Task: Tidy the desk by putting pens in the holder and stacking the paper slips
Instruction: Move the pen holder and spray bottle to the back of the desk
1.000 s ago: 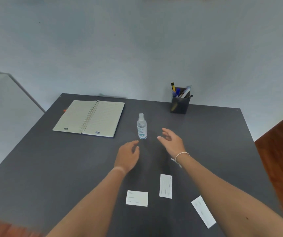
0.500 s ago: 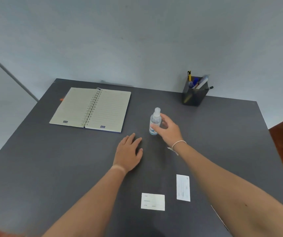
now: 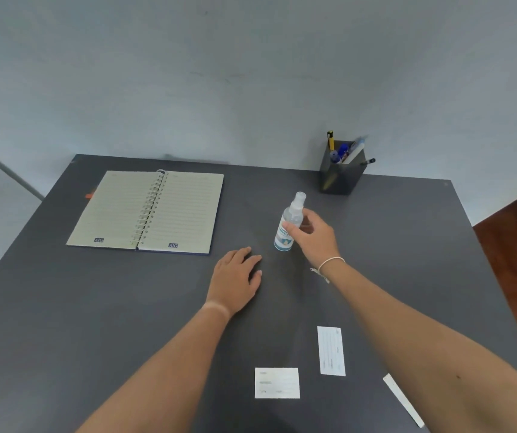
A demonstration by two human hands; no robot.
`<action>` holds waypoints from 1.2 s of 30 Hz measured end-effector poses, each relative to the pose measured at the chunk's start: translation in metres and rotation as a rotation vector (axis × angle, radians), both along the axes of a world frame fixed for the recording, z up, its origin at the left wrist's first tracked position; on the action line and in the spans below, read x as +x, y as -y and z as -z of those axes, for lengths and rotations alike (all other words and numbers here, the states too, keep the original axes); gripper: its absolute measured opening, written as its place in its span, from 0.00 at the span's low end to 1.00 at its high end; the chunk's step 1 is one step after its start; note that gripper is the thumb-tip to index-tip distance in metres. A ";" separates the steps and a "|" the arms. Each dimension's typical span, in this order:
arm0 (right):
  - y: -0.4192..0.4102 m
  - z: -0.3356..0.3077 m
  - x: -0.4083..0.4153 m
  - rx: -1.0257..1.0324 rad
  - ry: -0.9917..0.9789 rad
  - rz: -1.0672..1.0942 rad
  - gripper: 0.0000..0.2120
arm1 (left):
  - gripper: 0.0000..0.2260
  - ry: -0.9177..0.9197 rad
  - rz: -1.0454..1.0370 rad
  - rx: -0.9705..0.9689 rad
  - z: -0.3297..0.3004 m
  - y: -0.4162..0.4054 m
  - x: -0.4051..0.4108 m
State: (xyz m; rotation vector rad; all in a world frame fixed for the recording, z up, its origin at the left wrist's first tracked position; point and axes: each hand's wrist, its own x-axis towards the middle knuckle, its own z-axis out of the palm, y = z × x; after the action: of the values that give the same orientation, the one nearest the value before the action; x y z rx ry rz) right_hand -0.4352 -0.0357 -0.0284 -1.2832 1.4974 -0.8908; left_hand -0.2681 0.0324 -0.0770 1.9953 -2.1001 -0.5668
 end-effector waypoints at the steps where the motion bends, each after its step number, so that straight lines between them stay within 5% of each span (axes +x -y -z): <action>1: 0.002 -0.002 -0.007 0.002 0.000 0.011 0.14 | 0.18 -0.003 0.015 0.000 -0.002 0.004 -0.005; 8: 0.020 -0.013 -0.066 -0.002 -0.028 0.108 0.16 | 0.18 -0.014 0.124 -0.017 -0.010 0.036 -0.055; 14: 0.038 -0.020 -0.120 -0.012 -0.088 0.143 0.18 | 0.27 -0.049 0.224 -0.031 -0.007 0.058 -0.101; 36: 0.139 -0.006 -0.202 -0.067 -0.105 0.210 0.20 | 0.23 0.035 0.362 -0.069 0.021 0.101 -0.146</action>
State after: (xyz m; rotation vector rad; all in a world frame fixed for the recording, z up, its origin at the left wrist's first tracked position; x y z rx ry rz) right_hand -0.6375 -0.1746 -0.0220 -1.2532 1.7211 -1.0290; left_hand -0.4142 -0.0685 -0.0975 1.6078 -2.4841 -0.5092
